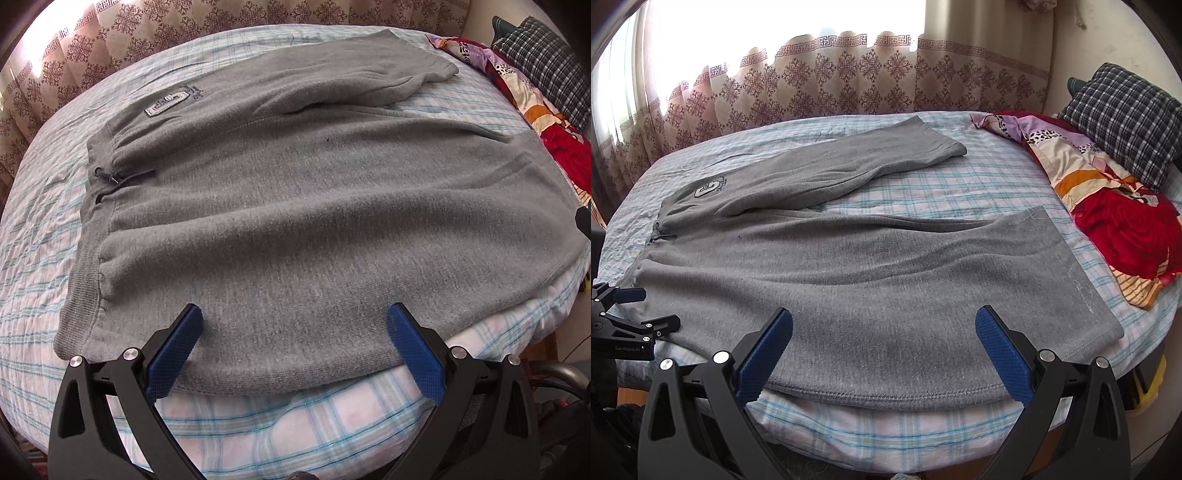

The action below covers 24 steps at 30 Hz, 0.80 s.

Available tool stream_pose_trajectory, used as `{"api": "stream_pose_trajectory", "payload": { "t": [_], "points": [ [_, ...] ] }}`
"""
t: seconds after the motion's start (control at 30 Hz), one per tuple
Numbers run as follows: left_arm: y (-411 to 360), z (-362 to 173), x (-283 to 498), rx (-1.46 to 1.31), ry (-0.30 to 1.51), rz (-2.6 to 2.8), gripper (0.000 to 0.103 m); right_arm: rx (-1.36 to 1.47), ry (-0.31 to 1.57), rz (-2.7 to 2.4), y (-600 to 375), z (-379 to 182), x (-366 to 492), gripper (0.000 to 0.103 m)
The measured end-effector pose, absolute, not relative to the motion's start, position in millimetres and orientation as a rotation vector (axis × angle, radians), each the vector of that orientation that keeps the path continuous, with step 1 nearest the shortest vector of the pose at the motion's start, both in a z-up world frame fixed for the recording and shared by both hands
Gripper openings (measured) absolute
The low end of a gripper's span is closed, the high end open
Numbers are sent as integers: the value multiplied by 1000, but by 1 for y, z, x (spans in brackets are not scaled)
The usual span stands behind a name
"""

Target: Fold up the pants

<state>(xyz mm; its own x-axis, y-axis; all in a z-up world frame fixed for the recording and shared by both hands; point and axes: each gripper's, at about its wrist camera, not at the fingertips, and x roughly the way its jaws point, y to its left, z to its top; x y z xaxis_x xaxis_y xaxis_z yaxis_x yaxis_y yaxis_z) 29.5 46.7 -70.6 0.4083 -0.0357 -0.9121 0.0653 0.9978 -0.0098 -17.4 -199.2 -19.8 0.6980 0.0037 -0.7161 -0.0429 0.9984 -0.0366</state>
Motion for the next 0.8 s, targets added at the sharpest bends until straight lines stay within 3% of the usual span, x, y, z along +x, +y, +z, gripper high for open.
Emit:
{"api": "stream_pose_trajectory", "payload": {
  "t": [0.33,0.63,0.8],
  "points": [
    [46,-82,5,78,1188,-121,101,-84,855,120,-177,-31,-10,98],
    [48,-78,-2,84,1172,-133,101,-103,1160,236,-163,-86,-3,98],
    [46,-70,-5,136,1144,-154,101,-140,1168,225,-159,-96,-15,98]
  ]
}}
